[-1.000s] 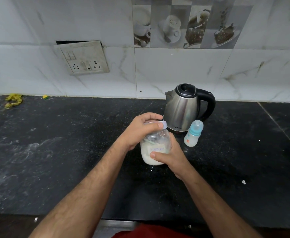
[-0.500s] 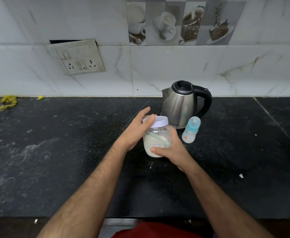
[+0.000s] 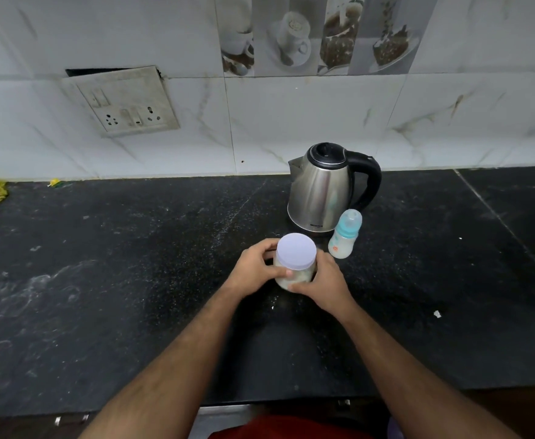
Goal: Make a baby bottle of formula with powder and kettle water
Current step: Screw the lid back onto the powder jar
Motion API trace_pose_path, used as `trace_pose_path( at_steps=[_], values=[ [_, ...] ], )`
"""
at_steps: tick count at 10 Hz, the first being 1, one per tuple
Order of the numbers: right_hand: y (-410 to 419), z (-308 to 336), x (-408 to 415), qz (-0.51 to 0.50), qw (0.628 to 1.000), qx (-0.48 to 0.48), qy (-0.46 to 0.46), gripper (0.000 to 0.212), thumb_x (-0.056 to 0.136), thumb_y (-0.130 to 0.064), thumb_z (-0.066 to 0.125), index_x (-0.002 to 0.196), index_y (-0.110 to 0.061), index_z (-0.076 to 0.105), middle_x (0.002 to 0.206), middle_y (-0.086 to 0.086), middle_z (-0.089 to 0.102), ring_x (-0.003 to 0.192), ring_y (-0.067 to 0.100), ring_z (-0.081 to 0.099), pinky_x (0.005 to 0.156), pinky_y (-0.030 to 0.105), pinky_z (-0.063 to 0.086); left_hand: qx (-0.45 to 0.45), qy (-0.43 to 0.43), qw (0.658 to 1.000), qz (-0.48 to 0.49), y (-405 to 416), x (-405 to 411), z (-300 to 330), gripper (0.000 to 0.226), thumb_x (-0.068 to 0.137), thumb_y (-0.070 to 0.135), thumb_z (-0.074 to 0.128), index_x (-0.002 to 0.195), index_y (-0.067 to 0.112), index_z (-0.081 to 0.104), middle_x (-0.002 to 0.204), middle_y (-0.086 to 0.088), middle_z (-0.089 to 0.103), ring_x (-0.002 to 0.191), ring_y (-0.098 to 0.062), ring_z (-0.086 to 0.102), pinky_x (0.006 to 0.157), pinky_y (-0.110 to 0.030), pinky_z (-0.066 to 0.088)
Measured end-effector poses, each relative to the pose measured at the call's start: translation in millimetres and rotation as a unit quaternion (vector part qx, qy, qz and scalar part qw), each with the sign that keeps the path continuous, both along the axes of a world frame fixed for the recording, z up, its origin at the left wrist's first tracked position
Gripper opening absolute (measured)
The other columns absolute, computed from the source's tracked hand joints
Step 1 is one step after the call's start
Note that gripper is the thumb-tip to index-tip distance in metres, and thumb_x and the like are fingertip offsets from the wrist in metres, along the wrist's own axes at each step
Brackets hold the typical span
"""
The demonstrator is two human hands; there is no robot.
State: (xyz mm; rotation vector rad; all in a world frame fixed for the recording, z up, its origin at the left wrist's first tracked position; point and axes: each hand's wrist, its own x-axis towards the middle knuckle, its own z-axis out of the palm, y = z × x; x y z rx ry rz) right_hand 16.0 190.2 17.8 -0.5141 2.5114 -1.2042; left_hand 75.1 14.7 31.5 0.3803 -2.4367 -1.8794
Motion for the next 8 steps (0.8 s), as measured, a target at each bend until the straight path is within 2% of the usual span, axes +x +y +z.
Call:
trace_pose_path(
  at_steps=[1,2,3,4,7,8],
  values=[
    [-7.1,0.9,-15.8,-0.016,1.000,-0.003,0.022,0.091,0.051,-0.044,0.086,0.133,-0.022,0.053,0.119,-0.006,0.058,0.109,0.012,0.053,0.086,0.028,0.044,-0.017,-0.003,1.000,0.000,-1.8,-21.5,-5.1,0.072,0.065,0.001,0.087,0.130,0.014,0.060,0.128,-0.001,0.066,0.117,-0.013,0.063,0.095,-0.017,0.049],
    [-14.5,-1.9,-31.7,-0.025,0.999,0.014,0.044,0.083,0.058,-0.029,0.090,0.132,-0.017,0.054,0.123,0.000,0.064,0.112,0.018,0.057,0.091,0.035,0.048,-0.010,-0.016,1.000,0.011,-5.3,-38.7,-9.3,0.072,0.067,-0.002,0.086,0.132,0.011,0.058,0.130,-0.006,0.065,0.118,-0.017,0.063,0.103,-0.032,0.050],
    [-21.4,-7.8,-46.1,-0.038,0.997,0.033,0.050,0.078,0.062,-0.019,0.088,0.132,-0.015,0.053,0.126,0.003,0.063,0.115,0.022,0.058,0.095,0.036,0.049,0.003,-0.021,0.999,0.023,-10.2,-53.8,-14.8,0.073,0.068,-0.004,0.085,0.134,0.008,0.056,0.133,-0.009,0.063,0.121,-0.021,0.061,0.106,-0.039,0.048],
    [-27.0,-8.5,-57.5,-0.050,0.997,0.034,0.046,0.076,0.064,-0.015,0.087,0.132,-0.014,0.053,0.126,0.005,0.063,0.115,0.022,0.058,0.093,0.029,0.047,0.006,-0.029,0.999,0.022,-13.7,-67.9,-16.8,0.074,0.069,-0.003,0.084,0.136,0.007,0.055,0.135,-0.009,0.062,0.123,-0.022,0.060,0.108,-0.042,0.046],
    [-28.1,-11.3,-71.1,-0.037,0.997,0.061,0.034,0.076,0.069,-0.014,0.085,0.136,-0.012,0.048,0.128,0.006,0.062,0.115,0.023,0.058,0.096,0.033,0.048,0.024,-0.041,0.999,0.025,-13.9,-78.2,-20.4,0.076,0.071,-0.003,0.083,0.139,0.009,0.052,0.139,-0.009,0.059,0.127,-0.022,0.057,0.110,-0.044,0.044],
    [-26.3,-6.8,-68.0,-0.019,0.996,0.077,0.042,0.071,0.074,-0.015,0.081,0.135,-0.010,0.045,0.126,0.009,0.063,0.114,0.026,0.059,0.095,0.034,0.049,0.007,-0.056,0.998,0.032,-7.2,-72.3,-16.7,0.086,0.074,0.000,0.082,0.148,0.011,0.041,0.146,-0.010,0.053,0.129,-0.023,0.055,0.112,-0.043,0.043]
  ],
)
